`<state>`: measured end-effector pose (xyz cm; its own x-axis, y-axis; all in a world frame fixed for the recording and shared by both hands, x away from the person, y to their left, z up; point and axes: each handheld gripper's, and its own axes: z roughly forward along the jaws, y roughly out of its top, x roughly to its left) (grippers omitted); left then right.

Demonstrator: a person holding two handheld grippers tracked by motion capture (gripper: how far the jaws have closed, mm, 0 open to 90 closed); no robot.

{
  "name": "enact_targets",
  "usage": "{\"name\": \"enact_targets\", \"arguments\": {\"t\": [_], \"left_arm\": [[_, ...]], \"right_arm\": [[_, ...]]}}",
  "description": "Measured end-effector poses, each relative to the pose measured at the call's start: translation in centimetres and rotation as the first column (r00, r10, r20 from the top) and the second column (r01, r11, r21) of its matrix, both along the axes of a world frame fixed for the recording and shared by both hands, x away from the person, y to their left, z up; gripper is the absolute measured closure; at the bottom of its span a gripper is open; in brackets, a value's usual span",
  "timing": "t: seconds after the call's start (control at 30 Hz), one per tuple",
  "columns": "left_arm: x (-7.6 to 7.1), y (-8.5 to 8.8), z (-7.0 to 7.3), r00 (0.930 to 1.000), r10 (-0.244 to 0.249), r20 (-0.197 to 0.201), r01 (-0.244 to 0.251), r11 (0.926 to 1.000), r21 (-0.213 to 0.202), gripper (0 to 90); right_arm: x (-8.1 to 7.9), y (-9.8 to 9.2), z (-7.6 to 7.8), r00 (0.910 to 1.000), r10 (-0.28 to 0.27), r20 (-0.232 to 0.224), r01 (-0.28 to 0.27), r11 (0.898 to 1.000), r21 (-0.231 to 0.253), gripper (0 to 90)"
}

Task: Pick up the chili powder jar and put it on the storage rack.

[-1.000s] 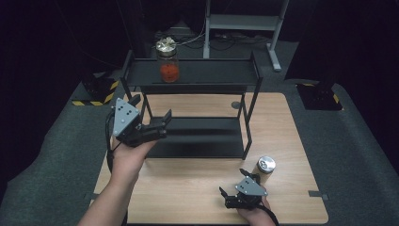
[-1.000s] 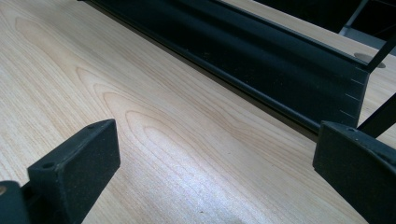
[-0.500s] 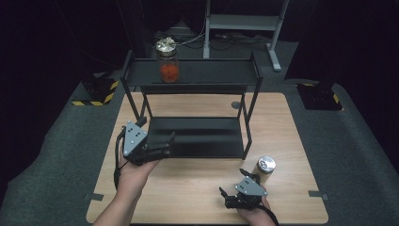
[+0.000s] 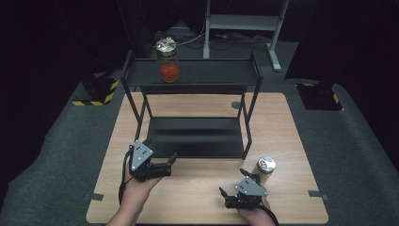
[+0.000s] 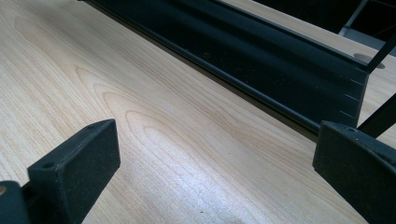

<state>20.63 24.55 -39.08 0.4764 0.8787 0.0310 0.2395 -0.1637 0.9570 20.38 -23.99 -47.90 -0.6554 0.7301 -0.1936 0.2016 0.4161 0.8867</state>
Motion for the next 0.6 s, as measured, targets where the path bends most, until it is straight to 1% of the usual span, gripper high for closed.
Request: {"name": "enact_targets", "arguments": {"t": [0.07, 0.17, 0.23, 0.4, 0.5, 0.6], "left_arm": [[-0.1, 0.0, -0.6, 0.9999, -0.003, -0.016, 0.003, 1.0, 0.009, 0.3], [-0.2, -0.1, -1.5, 0.9994, -0.006, -0.034, 0.006, 0.9999, 0.008, 0.3], [-0.3, -0.1, -2.1, 0.999, -0.009, -0.044, 0.01, 0.9997, 0.021, 0.3], [-0.5, 0.0, -3.7, 0.9968, -0.009, -0.079, 0.011, 0.9996, 0.026, 0.3], [-0.6, 0.1, -4.9, 0.9936, -0.002, -0.113, 0.005, 0.9997, 0.024, 0.4], [-0.7, 0.1, -5.9, 0.9902, 0.004, -0.14, 0.002, 0.9991, 0.042, 0.3]], "right_arm": [[0.0, 0.0, 0.0, 1.0, -0.001, -0.001, 0.001, 1.0, 0.0, 0.0], [0.0, 0.0, 0.0, 1.0, -0.001, -0.001, 0.001, 1.0, 0.0, 0.0], [0.0, 0.0, 0.0, 1.0, -0.001, 0.0, 0.001, 1.0, 0.0, 0.0], [0.0, 0.0, 0.0, 1.0, -0.002, 0.0, 0.002, 1.0, 0.0, 0.0], [0.0, 0.1, 0.0, 1.0, -0.002, 0.001, 0.002, 1.0, -0.001, 0.0], [-0.1, 0.1, 0.0, 1.0, -0.003, 0.002, 0.003, 1.0, -0.003, 0.0]]}}
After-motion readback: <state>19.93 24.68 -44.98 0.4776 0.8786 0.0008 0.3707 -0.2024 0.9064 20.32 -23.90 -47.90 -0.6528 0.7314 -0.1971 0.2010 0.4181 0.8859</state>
